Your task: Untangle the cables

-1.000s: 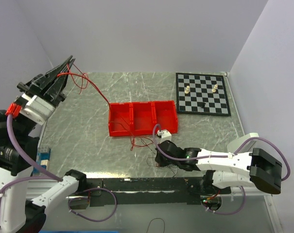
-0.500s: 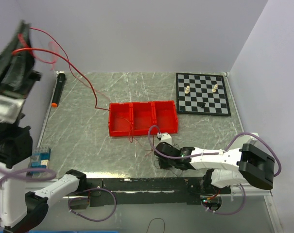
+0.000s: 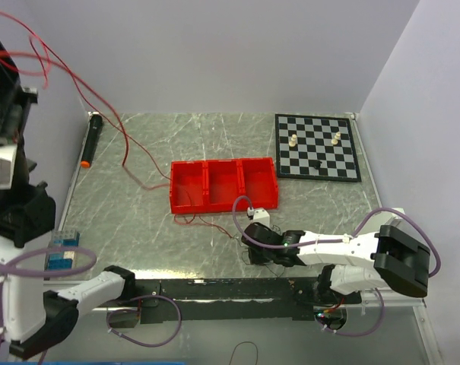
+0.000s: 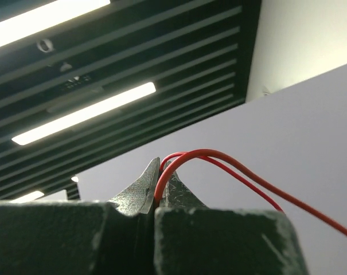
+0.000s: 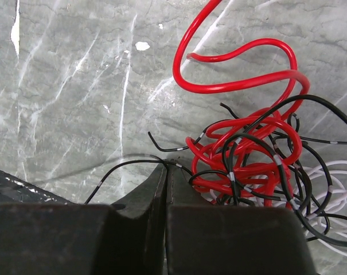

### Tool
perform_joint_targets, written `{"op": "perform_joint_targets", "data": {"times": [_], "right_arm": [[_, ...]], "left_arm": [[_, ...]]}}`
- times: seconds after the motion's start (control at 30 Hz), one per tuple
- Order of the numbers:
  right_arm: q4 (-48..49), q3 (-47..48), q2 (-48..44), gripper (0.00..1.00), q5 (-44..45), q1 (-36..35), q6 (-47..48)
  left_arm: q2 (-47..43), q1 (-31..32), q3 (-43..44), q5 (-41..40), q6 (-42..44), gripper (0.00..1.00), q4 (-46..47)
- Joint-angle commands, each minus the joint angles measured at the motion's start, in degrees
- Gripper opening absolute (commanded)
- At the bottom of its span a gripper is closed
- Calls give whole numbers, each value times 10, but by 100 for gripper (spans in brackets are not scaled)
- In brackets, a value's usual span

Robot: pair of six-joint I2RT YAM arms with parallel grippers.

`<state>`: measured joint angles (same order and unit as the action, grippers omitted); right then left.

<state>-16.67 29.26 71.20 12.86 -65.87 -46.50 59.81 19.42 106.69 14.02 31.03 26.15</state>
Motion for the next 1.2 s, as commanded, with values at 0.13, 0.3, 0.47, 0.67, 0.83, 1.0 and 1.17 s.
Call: {"op": "perform_joint_targets", "data": {"times": [0.13, 0.3, 0.47, 0.67, 0.83, 1.0, 1.17], "right_arm": [[-38, 5, 39, 0, -11, -6, -3], [-35, -2, 35, 0, -10, -8, -7], [-29, 5, -1, 0, 1, -12, 0], [-38, 76, -90, 34, 20, -12, 62], [-48, 164, -152, 71, 24, -12, 124], [-48, 224, -197, 97, 19, -12, 173], [-61, 303, -231, 100, 26, -12, 242]], "left_arm": [[51, -3, 71, -7, 82, 1, 88], [123, -3, 201, -33, 98, 1, 59], [45, -3, 57, 35, 74, 1, 38], [12, -3, 34, 108, 55, 1, -107], [1, -3, 34, 161, 61, 1, -201], [-16, -3, 10, 180, 70, 1, -252], [-59, -3, -65, 202, 95, 1, -314]]}}
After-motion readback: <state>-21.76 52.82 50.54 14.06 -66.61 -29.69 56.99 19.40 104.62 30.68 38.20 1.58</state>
